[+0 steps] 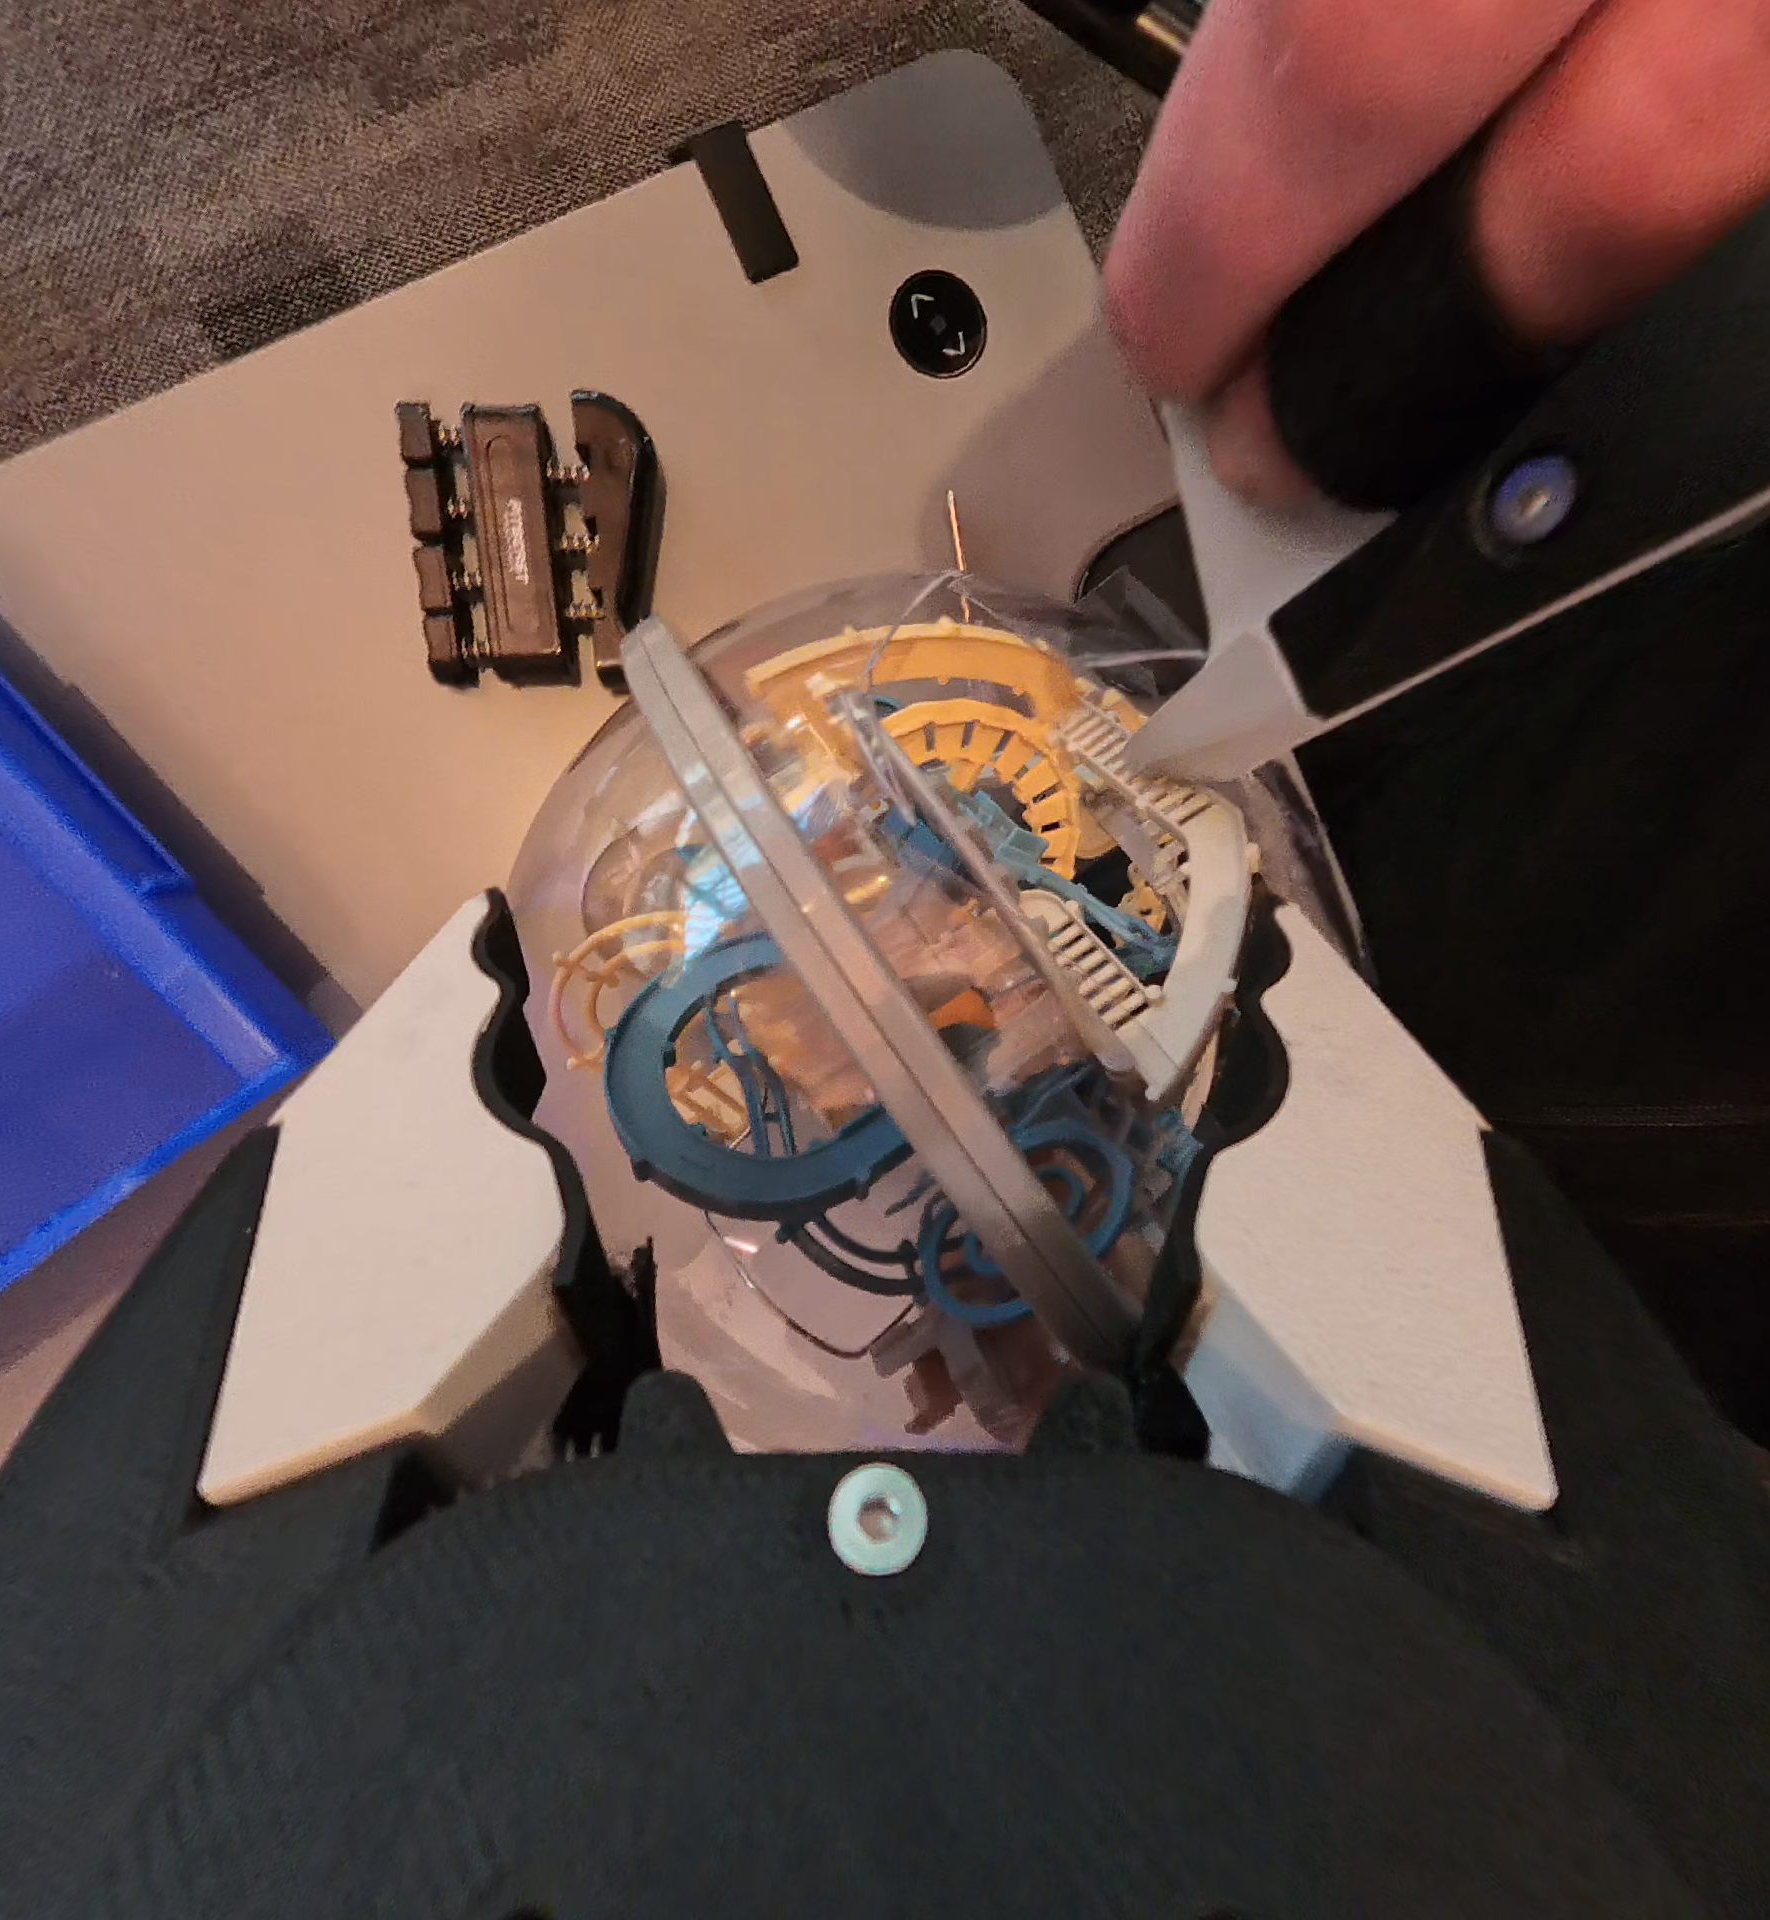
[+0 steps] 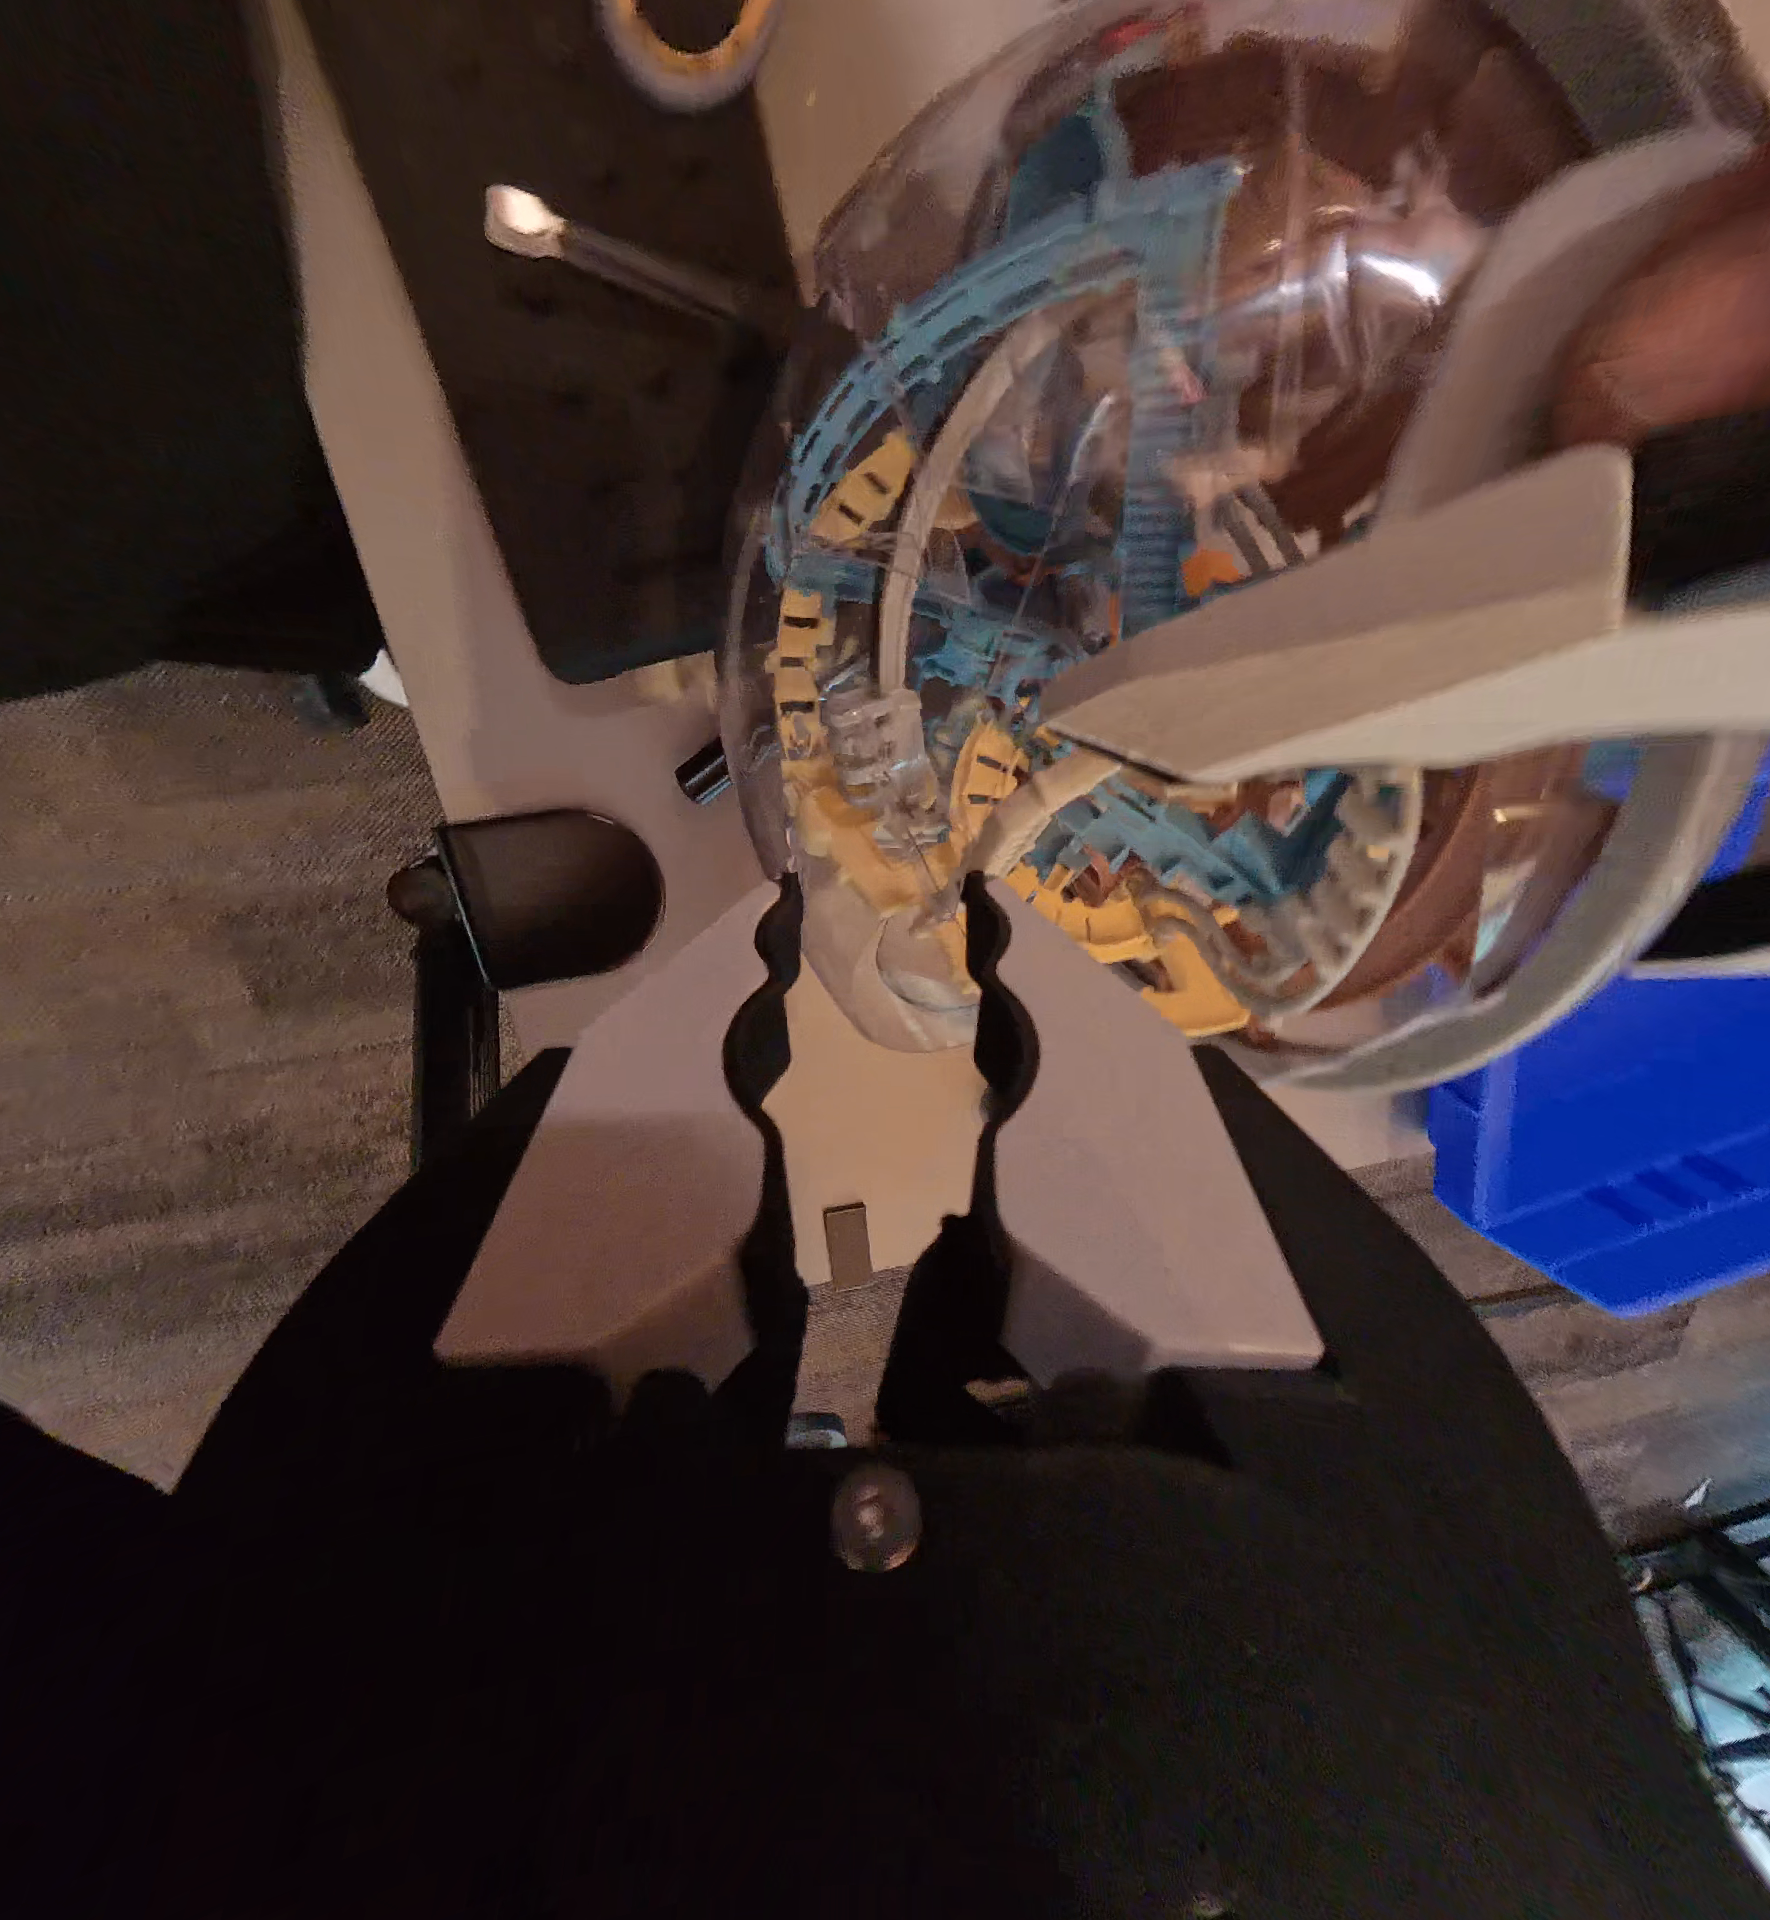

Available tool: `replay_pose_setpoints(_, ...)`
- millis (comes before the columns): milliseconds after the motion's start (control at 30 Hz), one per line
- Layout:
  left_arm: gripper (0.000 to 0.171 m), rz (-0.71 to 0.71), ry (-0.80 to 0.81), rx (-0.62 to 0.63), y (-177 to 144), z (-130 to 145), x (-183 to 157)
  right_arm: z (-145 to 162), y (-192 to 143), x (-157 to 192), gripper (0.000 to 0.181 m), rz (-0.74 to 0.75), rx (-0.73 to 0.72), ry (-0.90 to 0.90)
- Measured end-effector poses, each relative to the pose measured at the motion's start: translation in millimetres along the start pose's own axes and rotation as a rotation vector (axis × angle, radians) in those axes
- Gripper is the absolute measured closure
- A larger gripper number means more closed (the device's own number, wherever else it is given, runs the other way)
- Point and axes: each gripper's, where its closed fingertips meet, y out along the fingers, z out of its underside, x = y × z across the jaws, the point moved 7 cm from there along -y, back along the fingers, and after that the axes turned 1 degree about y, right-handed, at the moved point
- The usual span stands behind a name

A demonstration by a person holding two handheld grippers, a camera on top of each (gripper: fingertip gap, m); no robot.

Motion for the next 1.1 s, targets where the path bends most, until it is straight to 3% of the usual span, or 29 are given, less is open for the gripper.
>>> replay_pose_setpoints(133, 0.035, 0.034, 0.024, -0.001, 12.5, -13.6, -5.8, 8.6, 8.4, 10.9, 0.16, -0.101, 0.048, -0.024)
replay_pose_setpoints(233, 0.035, 0.028, 0.039, 0.017, 13.7, -17.5, -4.8, 6.9, 26.8, 29.0, 0.181, -0.225, 0.07, -0.065)
replay_pose_setpoints(467, 0.028, 0.006, 0.024, -0.021, 14.0, -12.4, -7.2, 1.1, 37.6, 47.1, 0.181, -0.096, -0.105, 0.019)
replay_pose_setpoints(700, 0.022, 0.0, 0.117, 0.004, 18.6, -13.0, -20.0, -19.5, 53.5, 73.0, 0.181, 0.101, -0.141, -0.039)
replay_pose_setpoints(800, 0.021, -0.094, 0.181, 0.062, 21.7, -15.8, -30.0, -21.7, 64.6, 72.3, 0.181, 0.134, -0.091, -0.054)
replay_pose_setpoints(933, 0.023, -0.271, 0.257, 0.082, 22.1, -12.9, -48.9, -27.4, 74.6, 63.4, 0.181, 0.077, -0.128, -0.06)
replay_pose_setpoints(967, 0.017, -0.331, 0.246, 0.093, 19.1, -8.2, -47.7, -29.9, 76.2, 60.9, 0.181, 0.082, -0.12, -0.07)
replay_pose_setpoints(1100, 0.022, -0.484, 0.227, 0.1, 5.5, 5.2, -51.6, -47.7, 61.0, 54.0, 0.181, 0.04, -0.214, -0.117)
